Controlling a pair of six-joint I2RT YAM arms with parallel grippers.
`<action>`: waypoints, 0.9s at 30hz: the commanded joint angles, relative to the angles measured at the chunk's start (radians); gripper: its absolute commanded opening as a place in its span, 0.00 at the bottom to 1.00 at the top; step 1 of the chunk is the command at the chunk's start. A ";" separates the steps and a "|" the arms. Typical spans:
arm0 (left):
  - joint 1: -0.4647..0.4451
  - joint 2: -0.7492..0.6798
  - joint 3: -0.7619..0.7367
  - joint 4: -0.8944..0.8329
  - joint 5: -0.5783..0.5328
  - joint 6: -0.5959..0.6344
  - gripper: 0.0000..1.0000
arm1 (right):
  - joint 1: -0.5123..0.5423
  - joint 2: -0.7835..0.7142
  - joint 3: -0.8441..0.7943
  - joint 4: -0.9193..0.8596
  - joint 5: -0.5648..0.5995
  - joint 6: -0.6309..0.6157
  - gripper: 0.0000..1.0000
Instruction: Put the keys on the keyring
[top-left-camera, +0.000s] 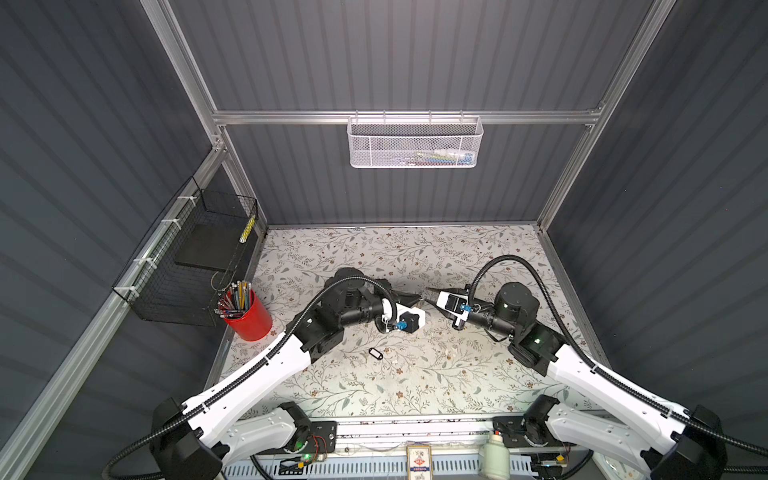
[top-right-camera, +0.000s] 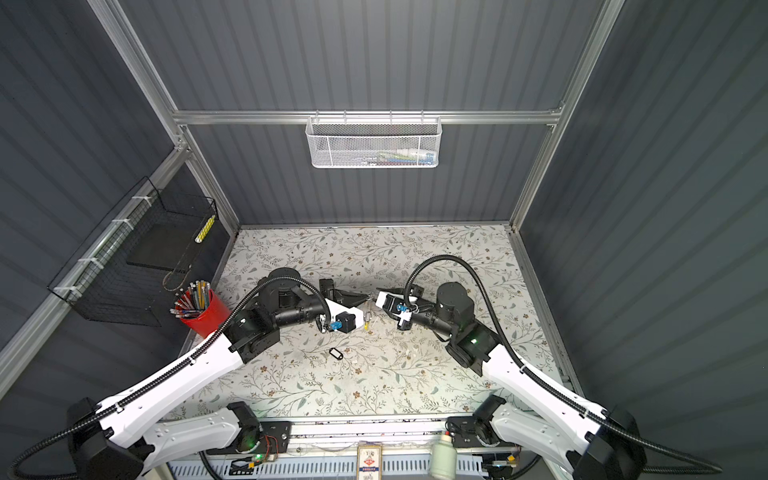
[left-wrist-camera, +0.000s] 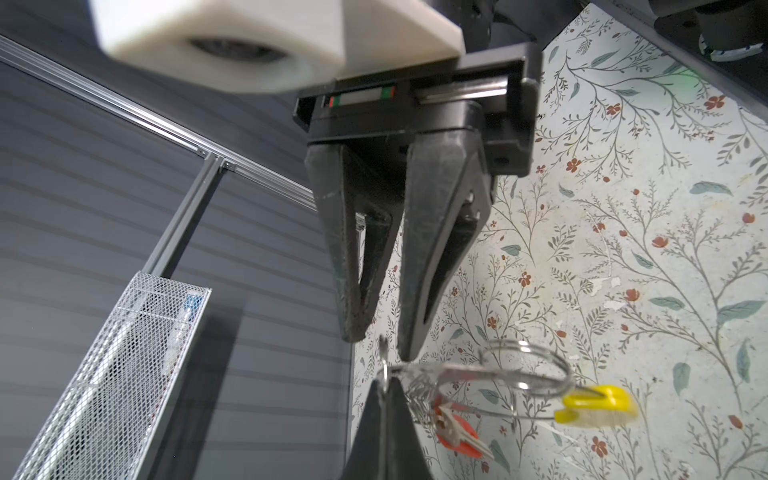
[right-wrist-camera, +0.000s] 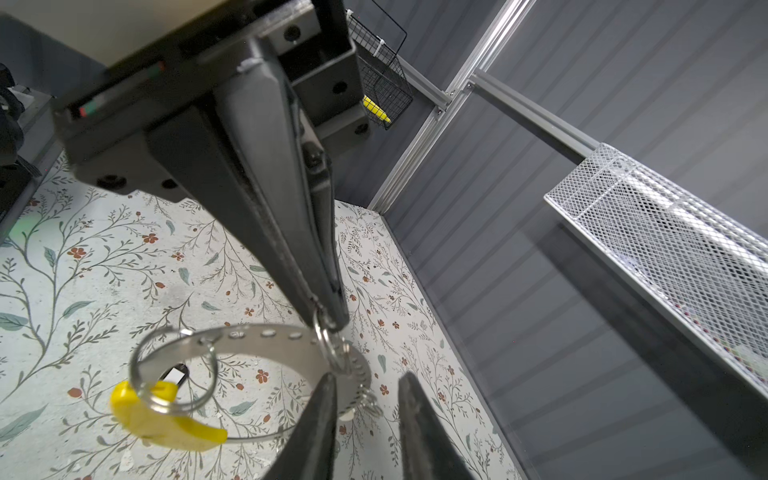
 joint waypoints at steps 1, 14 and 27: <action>-0.004 -0.025 -0.029 0.091 0.031 0.041 0.00 | -0.003 -0.023 -0.031 0.013 0.006 0.020 0.30; -0.005 -0.039 -0.076 0.164 0.084 0.055 0.00 | -0.007 -0.054 -0.009 0.006 -0.066 0.026 0.26; -0.005 -0.030 -0.062 0.150 0.137 -0.010 0.00 | -0.006 -0.055 0.015 -0.005 -0.103 0.018 0.19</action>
